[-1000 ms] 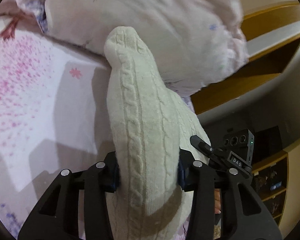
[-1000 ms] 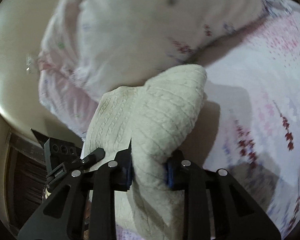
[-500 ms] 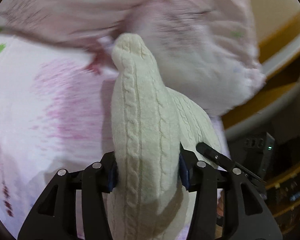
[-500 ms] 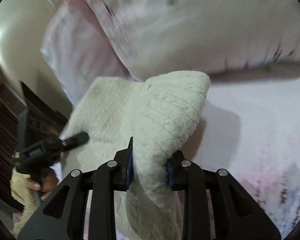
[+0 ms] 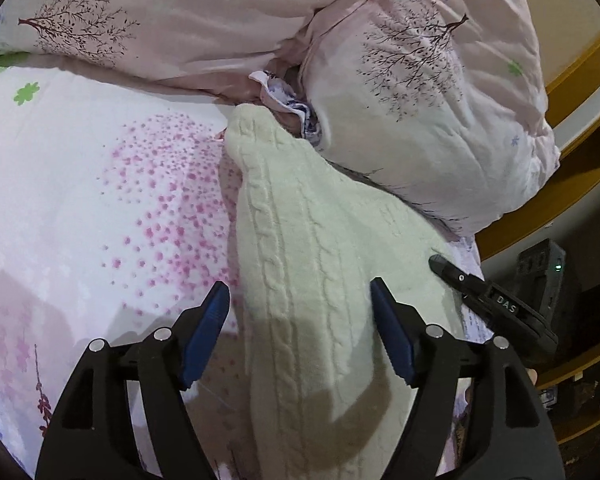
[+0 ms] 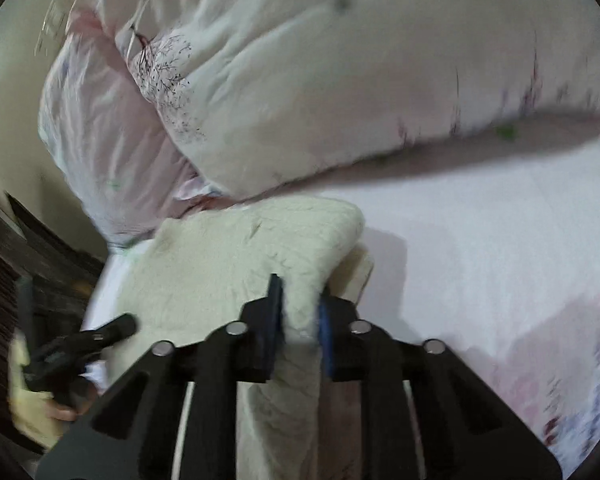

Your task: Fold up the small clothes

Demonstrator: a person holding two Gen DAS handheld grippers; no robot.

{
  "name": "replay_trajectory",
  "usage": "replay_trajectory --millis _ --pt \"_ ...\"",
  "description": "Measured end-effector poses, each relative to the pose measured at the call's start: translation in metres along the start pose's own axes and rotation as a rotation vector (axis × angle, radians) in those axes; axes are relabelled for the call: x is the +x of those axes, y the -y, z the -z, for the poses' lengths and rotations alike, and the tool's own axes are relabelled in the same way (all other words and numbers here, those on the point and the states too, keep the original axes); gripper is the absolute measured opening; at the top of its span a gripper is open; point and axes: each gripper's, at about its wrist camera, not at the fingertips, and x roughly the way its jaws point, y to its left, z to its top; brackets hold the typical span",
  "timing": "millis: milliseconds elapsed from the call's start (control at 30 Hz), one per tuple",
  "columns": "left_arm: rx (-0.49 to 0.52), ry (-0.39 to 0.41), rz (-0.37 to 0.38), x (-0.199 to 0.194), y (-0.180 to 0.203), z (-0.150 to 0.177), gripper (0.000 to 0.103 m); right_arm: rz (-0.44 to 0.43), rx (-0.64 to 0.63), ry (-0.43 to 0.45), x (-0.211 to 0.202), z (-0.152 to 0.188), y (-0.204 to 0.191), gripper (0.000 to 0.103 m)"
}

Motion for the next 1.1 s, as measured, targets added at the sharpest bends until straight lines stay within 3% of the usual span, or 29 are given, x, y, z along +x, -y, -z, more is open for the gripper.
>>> replay_trajectory --millis 100,233,400,567,700,767,933,1000,1100 --pt "0.03 0.006 -0.045 0.007 0.003 0.001 0.077 0.117 -0.012 0.016 0.007 -0.007 -0.003 0.007" --pt "0.08 0.017 -0.107 0.01 0.014 0.003 0.077 0.19 -0.036 -0.037 0.019 -0.01 -0.005 0.012" --pt "0.127 0.03 -0.119 -0.019 0.018 0.018 0.077 0.163 -0.116 0.042 -0.023 0.001 -0.021 0.028" --pt "0.192 0.028 -0.136 -0.034 0.018 0.038 0.078 0.087 -0.278 0.027 -0.047 0.032 -0.049 0.028" --pt "0.234 0.03 -0.194 -0.027 0.018 0.046 0.08 0.182 -0.339 -0.095 -0.015 0.055 -0.061 0.03" --pt "0.265 0.043 -0.224 -0.021 0.019 0.048 0.081 0.225 -0.363 -0.062 -0.014 0.062 -0.062 0.032" --pt "0.289 0.095 -0.235 -0.036 0.024 0.058 0.081 0.244 -0.318 -0.025 -0.034 0.059 -0.059 0.065" --pt "0.313 0.118 -0.25 -0.047 0.027 0.064 0.083 0.211 -0.306 0.01 -0.052 0.067 -0.055 0.071" --pt "0.327 0.15 -0.265 -0.064 0.028 0.076 0.093 0.193 -0.299 0.048 -0.072 0.079 -0.055 0.08"
